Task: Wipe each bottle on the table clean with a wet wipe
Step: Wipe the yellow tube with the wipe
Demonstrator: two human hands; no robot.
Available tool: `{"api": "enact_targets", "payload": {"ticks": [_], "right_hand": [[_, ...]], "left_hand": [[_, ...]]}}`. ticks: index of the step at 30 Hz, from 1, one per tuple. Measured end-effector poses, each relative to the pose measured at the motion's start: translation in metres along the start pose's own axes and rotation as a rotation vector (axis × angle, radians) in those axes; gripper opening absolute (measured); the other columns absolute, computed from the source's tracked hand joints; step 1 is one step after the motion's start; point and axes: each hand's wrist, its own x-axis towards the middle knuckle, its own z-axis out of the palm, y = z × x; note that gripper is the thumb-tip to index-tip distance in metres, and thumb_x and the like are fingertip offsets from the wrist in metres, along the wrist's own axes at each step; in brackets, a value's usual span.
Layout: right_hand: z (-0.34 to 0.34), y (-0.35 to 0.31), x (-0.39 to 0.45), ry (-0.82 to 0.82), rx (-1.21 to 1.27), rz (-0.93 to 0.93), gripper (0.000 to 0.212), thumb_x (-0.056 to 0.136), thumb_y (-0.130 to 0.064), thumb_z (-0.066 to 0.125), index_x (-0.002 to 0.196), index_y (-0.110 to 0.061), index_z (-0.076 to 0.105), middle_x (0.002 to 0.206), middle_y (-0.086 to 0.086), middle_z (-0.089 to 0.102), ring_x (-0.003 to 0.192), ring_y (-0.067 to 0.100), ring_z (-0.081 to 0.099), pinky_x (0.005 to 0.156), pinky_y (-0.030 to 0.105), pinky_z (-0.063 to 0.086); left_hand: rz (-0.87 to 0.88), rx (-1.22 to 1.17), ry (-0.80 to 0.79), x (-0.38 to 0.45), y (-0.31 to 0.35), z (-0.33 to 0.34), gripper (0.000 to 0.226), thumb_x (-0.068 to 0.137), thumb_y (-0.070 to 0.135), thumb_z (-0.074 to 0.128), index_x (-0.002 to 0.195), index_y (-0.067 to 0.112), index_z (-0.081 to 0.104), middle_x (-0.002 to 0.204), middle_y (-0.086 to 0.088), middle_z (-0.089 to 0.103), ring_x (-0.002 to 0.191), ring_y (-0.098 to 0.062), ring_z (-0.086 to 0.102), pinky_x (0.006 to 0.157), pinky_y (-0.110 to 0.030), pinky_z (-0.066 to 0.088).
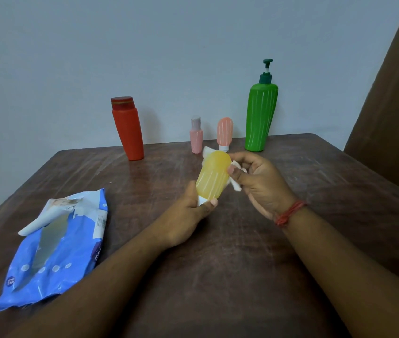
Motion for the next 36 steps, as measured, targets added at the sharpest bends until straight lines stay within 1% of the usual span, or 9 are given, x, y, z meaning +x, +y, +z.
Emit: {"api": "enact_targets", "payload": {"ticks": [4,11,14,16,19,22,27,31,36], "right_hand": [[0.000,0.002,0.000,0.101,-0.060,-0.020,0.019,0.077,-0.022,0.072,0.094,-0.012,0.068,0.102,0.010,0.071,0.095,0.021,0.068,0.087,0.040,0.057],[0.009,-0.006,-0.005,-0.042,0.291,0.043,0.047,0.100,-0.024,0.045,0.132,0.009,0.054,0.138,0.019,0.060,0.130,0.029,0.057,0.108,0.041,0.048],[0.011,-0.004,-0.006,0.059,-0.136,-0.113,0.027,0.098,-0.002,0.057,0.124,-0.008,0.063,0.128,0.008,0.067,0.121,0.017,0.064,0.104,0.037,0.052],[0.011,-0.004,-0.005,0.145,-0.388,-0.221,0.026,0.093,0.000,0.067,0.114,-0.015,0.067,0.120,0.006,0.069,0.113,0.014,0.067,0.099,0.037,0.056],[0.004,-0.007,-0.003,0.244,-0.731,-0.466,0.018,0.089,-0.004,0.071,0.107,-0.010,0.073,0.110,0.001,0.068,0.104,0.011,0.066,0.090,0.029,0.057],[0.004,-0.007,-0.005,0.196,-0.993,-0.665,0.015,0.089,-0.004,0.070,0.104,-0.007,0.073,0.106,0.004,0.067,0.100,0.011,0.062,0.089,0.022,0.051],[-0.002,-0.009,-0.001,0.228,-1.155,-0.729,0.014,0.091,-0.011,0.064,0.101,-0.008,0.074,0.102,0.007,0.064,0.096,0.025,0.061,0.085,0.030,0.050],[0.004,-0.007,-0.004,0.102,-1.134,-0.742,0.013,0.092,-0.004,0.061,0.100,-0.005,0.071,0.115,0.009,0.067,0.109,0.023,0.061,0.098,0.030,0.047],[0.000,-0.008,-0.003,0.133,-1.147,-0.757,0.013,0.093,-0.006,0.061,0.100,-0.005,0.072,0.102,0.008,0.066,0.097,0.023,0.062,0.089,0.033,0.050]], "left_hand": [[-0.022,0.013,-0.008,0.003,-0.003,0.000,0.046,0.096,0.055,0.049,0.133,0.031,0.035,0.123,-0.002,0.055,0.112,-0.022,0.054,0.098,-0.044,0.049],[-0.043,-0.120,0.077,0.005,-0.006,-0.004,0.046,0.089,0.060,0.050,0.121,0.028,0.045,0.097,0.004,0.056,0.081,-0.008,0.050,0.079,-0.031,0.043],[-0.041,-0.140,0.071,0.005,-0.006,-0.003,0.037,0.096,0.055,0.052,0.122,0.030,0.045,0.098,0.008,0.057,0.083,-0.006,0.051,0.080,-0.030,0.043],[-0.035,-0.102,0.060,0.004,-0.003,-0.001,0.031,0.101,0.046,0.051,0.127,0.030,0.043,0.106,0.007,0.059,0.090,-0.006,0.053,0.082,-0.030,0.044],[-0.033,-0.014,0.039,0.003,-0.001,0.001,0.034,0.101,0.046,0.051,0.128,0.028,0.041,0.116,0.001,0.058,0.102,-0.015,0.056,0.092,-0.037,0.047],[-0.034,0.007,0.034,0.002,-0.001,0.001,0.033,0.101,0.045,0.051,0.127,0.027,0.042,0.117,-0.003,0.058,0.104,-0.019,0.056,0.094,-0.039,0.046],[-0.034,0.042,0.033,0.003,0.000,0.001,0.032,0.101,0.047,0.051,0.122,0.025,0.041,0.106,0.000,0.055,0.091,-0.013,0.051,0.086,-0.038,0.047],[-0.022,0.006,0.033,0.002,-0.001,0.000,0.046,0.090,0.058,0.051,0.125,0.029,0.042,0.113,0.002,0.057,0.099,-0.016,0.055,0.094,-0.044,0.047],[-0.034,-0.006,0.038,0.002,-0.001,0.001,0.044,0.090,0.058,0.051,0.122,0.029,0.043,0.105,-0.001,0.056,0.091,-0.014,0.052,0.091,-0.047,0.048]]}}
